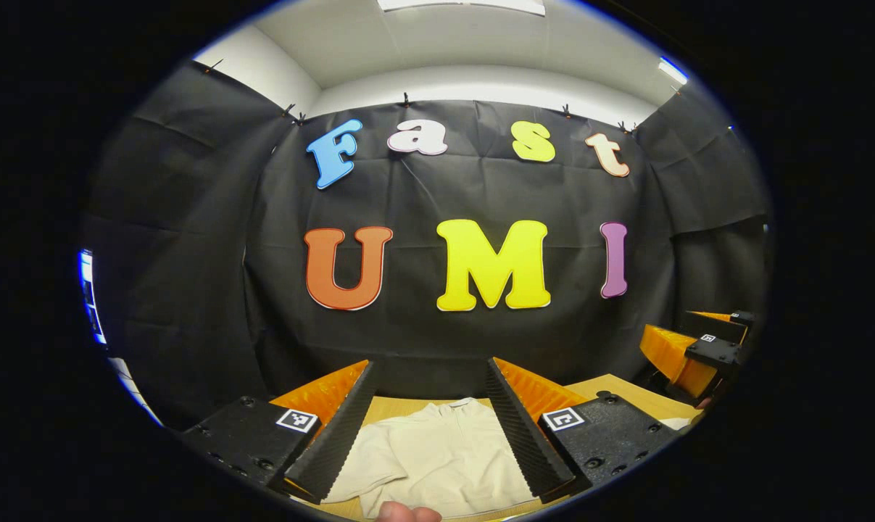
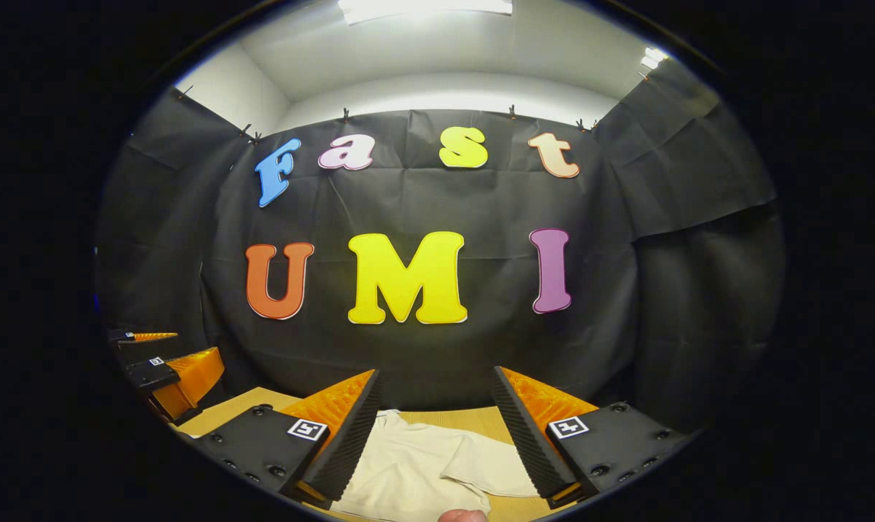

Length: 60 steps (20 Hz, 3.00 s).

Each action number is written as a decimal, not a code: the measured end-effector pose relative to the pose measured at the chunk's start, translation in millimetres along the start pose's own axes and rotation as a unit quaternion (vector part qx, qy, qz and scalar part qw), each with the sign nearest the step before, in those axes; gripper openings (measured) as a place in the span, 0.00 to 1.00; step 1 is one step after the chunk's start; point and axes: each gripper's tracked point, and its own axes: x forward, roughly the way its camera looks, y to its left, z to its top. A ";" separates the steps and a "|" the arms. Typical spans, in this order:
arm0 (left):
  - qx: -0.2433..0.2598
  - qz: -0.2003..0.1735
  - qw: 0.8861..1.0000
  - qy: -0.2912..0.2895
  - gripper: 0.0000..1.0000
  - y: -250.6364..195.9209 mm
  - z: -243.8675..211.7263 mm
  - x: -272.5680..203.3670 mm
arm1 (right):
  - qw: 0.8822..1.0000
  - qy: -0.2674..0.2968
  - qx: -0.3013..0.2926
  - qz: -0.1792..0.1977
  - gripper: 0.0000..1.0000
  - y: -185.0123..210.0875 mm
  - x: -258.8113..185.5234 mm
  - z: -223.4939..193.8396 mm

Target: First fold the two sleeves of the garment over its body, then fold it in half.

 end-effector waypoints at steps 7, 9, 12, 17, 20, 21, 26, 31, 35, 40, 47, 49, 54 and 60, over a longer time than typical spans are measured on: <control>0.011 -0.008 1.000 0.022 0.96 -24.5 -19.2 1.5 | 1.000 0.018 -0.008 0.008 0.94 -40.5 5.3 -10.5; 0.011 -0.014 0.999 0.033 0.96 -36.9 -26.4 2.2 | 0.999 0.026 -0.016 0.011 0.94 -58.3 7.0 -12.4; 0.011 -0.027 0.998 0.052 0.96 -57.6 -38.5 3.1 | 0.998 0.040 -0.037 0.010 0.94 -95.9 8.9 -17.0; 0.022 -0.044 0.996 0.078 0.96 -89.4 -57.4 -1.0 | 0.992 0.111 -0.055 -0.008 0.94 -176.7 -1.9 -59.3; 0.032 -0.053 0.994 0.093 0.96 -101.0 -68.9 -3.8 | 0.985 0.164 -0.049 -0.025 0.95 -227.0 -11.6 -94.6; 0.029 -0.055 0.993 0.103 0.96 -104.2 -74.3 -4.1 | 0.980 0.191 -0.044 -0.036 0.95 -246.3 -17.5 -111.3; 0.014 -0.054 0.988 0.146 0.96 -113.5 -94.5 -3.4 | 0.953 0.294 -0.026 -0.072 0.95 -323.3 -43.7 -187.5; 0.026 -0.040 0.986 0.161 0.96 -111.5 -102.2 1.3 | 0.908 0.415 -0.046 -0.018 0.94 -343.0 -67.5 -278.6; 0.026 -0.022 0.982 0.186 0.96 -104.3 -114.1 -2.9 | 0.877 0.478 -0.051 -0.016 0.95 -364.3 -63.5 -324.5; 0.038 0.000 0.980 0.197 0.96 -94.0 -117.3 -5.2 | 0.857 0.510 -0.068 -0.001 0.96 -373.5 -64.4 -349.6; 0.017 -0.024 0.982 0.184 0.97 -110.4 -109.2 -3.7 | 0.848 0.529 -0.038 0.007 0.93 -368.5 -66.1 -360.3; 0.024 -0.024 0.982 0.186 0.97 -108.7 -109.8 -2.9 | 0.852 0.523 -0.029 0.004 0.59 -367.6 -61.8 -361.4; 0.027 -0.019 0.980 0.197 0.97 -98.9 -114.1 -7.6 | 0.857 0.515 0.019 -0.014 0.14 -366.4 -59.8 -359.9; 0.023 -0.013 0.982 0.189 0.97 -87.1 -110.5 -9.1 | 0.874 0.482 0.052 -0.028 0.02 -347.6 -55.8 -325.6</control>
